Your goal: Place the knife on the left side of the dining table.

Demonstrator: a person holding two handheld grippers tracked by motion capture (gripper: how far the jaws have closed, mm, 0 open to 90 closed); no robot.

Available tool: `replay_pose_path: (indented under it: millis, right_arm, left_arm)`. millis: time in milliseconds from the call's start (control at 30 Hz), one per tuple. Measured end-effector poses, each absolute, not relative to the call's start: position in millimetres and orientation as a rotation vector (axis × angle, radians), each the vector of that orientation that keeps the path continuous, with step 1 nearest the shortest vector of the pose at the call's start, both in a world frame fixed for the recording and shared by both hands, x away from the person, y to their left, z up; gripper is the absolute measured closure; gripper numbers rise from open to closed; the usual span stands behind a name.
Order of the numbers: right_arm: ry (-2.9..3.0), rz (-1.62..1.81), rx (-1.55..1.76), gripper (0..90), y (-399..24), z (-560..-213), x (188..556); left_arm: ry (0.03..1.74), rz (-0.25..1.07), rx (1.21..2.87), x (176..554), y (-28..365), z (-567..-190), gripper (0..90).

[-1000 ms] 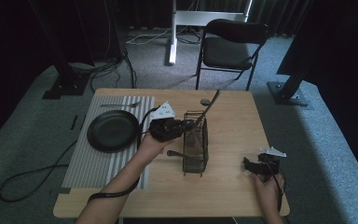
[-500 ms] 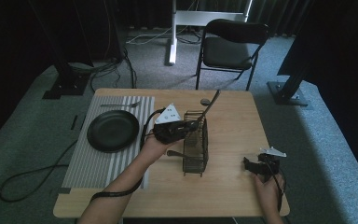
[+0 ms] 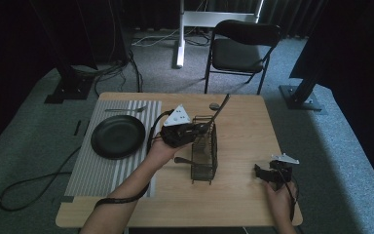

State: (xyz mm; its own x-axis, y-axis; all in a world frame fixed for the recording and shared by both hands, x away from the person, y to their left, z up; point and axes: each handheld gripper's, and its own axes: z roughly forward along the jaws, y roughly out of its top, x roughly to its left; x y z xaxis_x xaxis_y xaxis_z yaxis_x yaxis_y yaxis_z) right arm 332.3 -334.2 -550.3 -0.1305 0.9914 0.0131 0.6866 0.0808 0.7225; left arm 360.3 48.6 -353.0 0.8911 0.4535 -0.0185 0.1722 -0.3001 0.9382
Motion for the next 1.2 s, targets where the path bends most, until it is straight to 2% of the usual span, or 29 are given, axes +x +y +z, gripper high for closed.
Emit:
replay_pose_path:
  millis: [667,933,1200]
  right_arm:
    - [1.874,0.812,1.653,11.7,-334.1,-550.2,332.2]
    - [1.875,0.812,1.650,11.7,-334.3,-550.3,332.3]
    - [1.874,0.813,1.652,11.7,-334.2,-550.3,332.3]
  left_arm:
    - [0.464,0.306,1.811,346.4,70.8,-310.8,84.0]
    - [0.444,0.337,1.781,334.9,84.5,-281.5,84.0]
    - [0.464,0.374,1.765,326.7,101.1,-270.8,84.0]
